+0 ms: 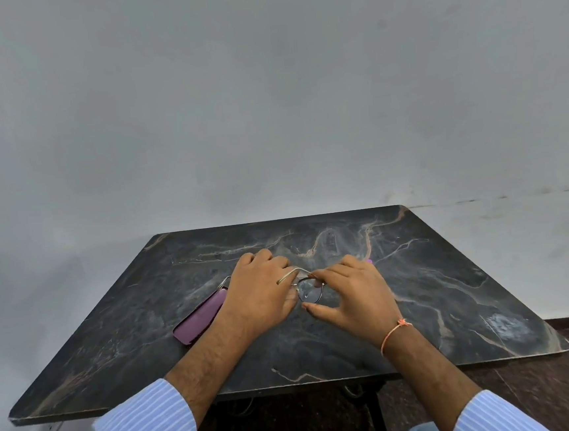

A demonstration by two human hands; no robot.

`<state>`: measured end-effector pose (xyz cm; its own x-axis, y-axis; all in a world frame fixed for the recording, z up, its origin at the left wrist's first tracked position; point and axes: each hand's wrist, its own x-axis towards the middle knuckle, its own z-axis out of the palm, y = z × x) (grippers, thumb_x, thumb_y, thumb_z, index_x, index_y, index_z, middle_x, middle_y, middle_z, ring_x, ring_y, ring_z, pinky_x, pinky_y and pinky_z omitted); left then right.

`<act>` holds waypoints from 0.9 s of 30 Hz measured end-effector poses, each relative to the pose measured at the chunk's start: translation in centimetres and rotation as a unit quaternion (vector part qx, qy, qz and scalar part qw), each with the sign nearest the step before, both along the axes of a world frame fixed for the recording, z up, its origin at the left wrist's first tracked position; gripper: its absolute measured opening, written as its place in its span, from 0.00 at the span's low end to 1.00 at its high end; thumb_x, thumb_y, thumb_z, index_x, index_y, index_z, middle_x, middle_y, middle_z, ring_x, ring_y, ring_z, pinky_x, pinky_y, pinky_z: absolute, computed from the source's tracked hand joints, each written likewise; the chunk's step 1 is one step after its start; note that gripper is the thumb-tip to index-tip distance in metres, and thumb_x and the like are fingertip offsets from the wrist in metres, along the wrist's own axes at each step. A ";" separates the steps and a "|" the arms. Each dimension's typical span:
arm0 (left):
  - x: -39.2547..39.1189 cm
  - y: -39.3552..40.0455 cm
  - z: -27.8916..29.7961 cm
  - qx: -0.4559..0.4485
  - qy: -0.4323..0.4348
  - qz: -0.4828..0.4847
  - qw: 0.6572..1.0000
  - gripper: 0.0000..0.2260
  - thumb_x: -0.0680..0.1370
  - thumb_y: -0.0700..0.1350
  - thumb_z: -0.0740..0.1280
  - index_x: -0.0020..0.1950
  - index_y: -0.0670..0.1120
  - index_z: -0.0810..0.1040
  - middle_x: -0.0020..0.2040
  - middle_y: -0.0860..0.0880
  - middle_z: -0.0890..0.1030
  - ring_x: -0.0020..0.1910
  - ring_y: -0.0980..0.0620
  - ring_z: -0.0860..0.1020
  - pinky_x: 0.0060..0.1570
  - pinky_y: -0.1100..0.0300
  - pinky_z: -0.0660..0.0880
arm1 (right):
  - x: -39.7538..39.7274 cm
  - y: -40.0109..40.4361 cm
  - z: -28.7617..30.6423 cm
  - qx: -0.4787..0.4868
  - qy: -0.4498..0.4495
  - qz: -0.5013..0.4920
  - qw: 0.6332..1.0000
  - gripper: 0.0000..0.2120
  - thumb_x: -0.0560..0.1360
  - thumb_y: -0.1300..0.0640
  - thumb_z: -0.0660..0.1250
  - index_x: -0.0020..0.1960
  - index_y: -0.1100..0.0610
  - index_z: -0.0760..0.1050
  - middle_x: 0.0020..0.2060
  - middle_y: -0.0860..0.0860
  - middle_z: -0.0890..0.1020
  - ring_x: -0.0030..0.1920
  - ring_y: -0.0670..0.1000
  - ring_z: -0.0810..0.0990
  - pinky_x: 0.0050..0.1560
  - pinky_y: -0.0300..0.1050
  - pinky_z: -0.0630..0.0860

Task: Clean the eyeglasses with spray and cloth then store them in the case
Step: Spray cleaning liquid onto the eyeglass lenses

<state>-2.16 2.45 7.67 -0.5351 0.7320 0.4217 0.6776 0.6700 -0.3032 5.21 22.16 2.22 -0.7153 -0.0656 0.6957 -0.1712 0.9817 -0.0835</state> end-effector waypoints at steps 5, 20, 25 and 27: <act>0.6 -0.7 -1.7 0.144 0.030 -0.078 0.986 0.23 0.76 0.48 0.75 0.71 0.49 0.81 0.71 0.50 0.81 0.74 0.45 0.77 0.71 0.47 0.77 | -0.4 0.9 -0.2 -0.018 0.030 -0.015 0.999 0.24 0.73 0.30 0.71 0.59 0.46 0.84 0.48 0.39 0.87 0.49 0.47 0.80 0.49 0.49 0.74; -0.2 1.0 -8.4 0.513 -0.529 -0.118 0.666 0.12 0.85 0.42 0.70 0.65 0.56 0.84 0.60 0.55 0.89 0.58 0.54 0.86 0.51 0.61 0.81 | -0.5 1.6 0.7 -0.181 0.074 -0.004 0.981 0.23 0.69 0.26 0.73 0.57 0.38 0.84 0.43 0.29 0.81 0.55 0.41 0.76 0.60 0.58 0.64; -0.9 2.4 -7.8 0.587 -0.603 -0.153 0.518 0.18 0.80 0.48 0.71 0.70 0.59 0.83 0.65 0.49 0.87 0.60 0.52 0.84 0.56 0.52 0.80 | -0.7 1.6 0.2 -0.180 0.038 0.016 0.983 0.24 0.67 0.24 0.73 0.56 0.37 0.85 0.45 0.26 0.80 0.59 0.40 0.75 0.62 0.57 0.62; -1.3 2.6 -8.1 0.598 -0.607 -0.158 0.498 0.18 0.79 0.49 0.72 0.69 0.58 0.82 0.67 0.47 0.86 0.63 0.48 0.83 0.60 0.49 0.80 | -0.8 1.7 0.1 -0.174 0.027 0.018 0.984 0.25 0.67 0.23 0.72 0.57 0.35 0.84 0.46 0.24 0.79 0.59 0.40 0.73 0.61 0.57 0.62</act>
